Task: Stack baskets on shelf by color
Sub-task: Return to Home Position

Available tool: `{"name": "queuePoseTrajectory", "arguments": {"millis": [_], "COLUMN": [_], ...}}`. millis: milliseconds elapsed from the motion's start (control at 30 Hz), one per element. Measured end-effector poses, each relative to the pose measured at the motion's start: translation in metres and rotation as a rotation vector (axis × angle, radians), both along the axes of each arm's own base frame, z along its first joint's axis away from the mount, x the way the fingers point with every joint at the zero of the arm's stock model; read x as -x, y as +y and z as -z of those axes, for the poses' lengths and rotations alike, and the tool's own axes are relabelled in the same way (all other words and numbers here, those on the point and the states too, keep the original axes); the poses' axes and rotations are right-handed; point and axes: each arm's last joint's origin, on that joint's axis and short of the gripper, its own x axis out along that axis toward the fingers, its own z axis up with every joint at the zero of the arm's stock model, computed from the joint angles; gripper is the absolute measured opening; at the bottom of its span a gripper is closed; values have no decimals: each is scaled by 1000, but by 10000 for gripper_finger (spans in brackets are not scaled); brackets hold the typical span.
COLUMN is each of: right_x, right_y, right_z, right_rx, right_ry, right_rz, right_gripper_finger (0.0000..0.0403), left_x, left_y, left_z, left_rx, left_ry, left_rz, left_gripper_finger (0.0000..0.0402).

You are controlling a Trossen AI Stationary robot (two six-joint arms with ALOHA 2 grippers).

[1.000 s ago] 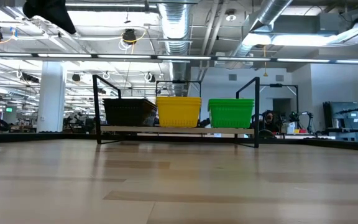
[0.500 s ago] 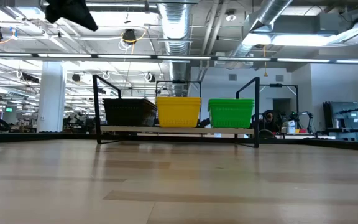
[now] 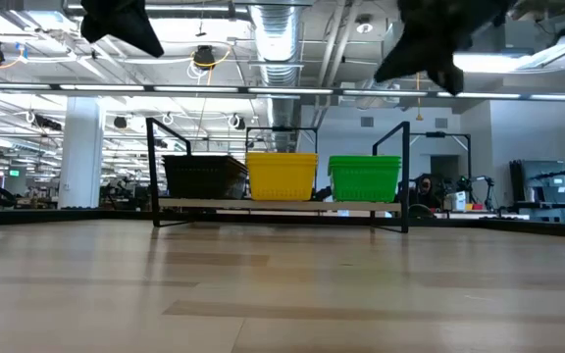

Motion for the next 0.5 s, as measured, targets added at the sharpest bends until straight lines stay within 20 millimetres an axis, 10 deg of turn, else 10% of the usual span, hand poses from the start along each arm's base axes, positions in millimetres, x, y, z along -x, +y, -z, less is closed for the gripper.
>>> {"name": "queuePoseTrajectory", "arguments": {"millis": [500], "right_x": [-96], "right_y": [-64], "right_z": [17], "right_rx": [288], "right_ry": [413], "right_rz": [148], "right_gripper_finger": [0], "left_x": [0], "left_y": [0], "left_z": [0], "left_rx": [11], "left_ry": [9], "left_rz": [16], "left_gripper_finger": [0]}}
